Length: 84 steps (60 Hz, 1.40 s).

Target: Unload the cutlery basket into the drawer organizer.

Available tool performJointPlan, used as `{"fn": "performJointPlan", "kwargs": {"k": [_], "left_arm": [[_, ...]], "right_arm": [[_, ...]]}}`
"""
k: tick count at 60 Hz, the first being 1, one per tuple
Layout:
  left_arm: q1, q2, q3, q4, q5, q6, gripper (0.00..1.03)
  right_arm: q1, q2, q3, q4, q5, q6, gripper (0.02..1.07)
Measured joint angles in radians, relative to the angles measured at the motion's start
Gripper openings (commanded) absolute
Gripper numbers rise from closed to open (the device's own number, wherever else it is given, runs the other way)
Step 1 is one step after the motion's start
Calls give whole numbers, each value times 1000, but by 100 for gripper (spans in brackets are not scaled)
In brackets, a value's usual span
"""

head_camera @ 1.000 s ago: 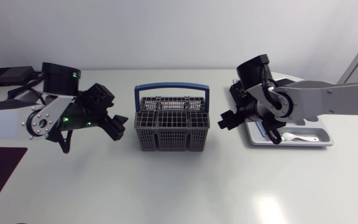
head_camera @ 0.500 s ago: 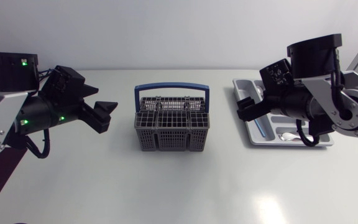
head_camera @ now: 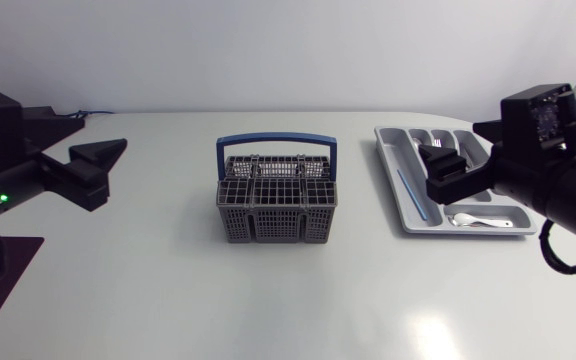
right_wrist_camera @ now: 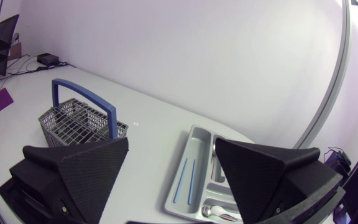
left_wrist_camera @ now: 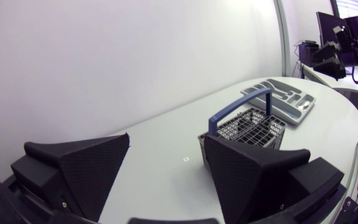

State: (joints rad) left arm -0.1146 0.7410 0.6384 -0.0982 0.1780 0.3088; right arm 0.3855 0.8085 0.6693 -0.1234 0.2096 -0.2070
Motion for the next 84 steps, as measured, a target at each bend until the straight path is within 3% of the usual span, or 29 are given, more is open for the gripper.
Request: {"fn": "performJointPlan", "kwargs": {"k": [11, 21, 84], "left_arm": [[88, -133, -39, 0, 0, -25, 99], [125, -204, -97, -1, 0, -29, 99], [124, -729, -618, 83, -172, -281, 99]], "right_arm": [[-71, -130, -76, 0, 0, -42, 102], [-142, -241, -157, 0, -14, -83, 103], [-379, -798, -649, 106, -208, 174, 102]]}}
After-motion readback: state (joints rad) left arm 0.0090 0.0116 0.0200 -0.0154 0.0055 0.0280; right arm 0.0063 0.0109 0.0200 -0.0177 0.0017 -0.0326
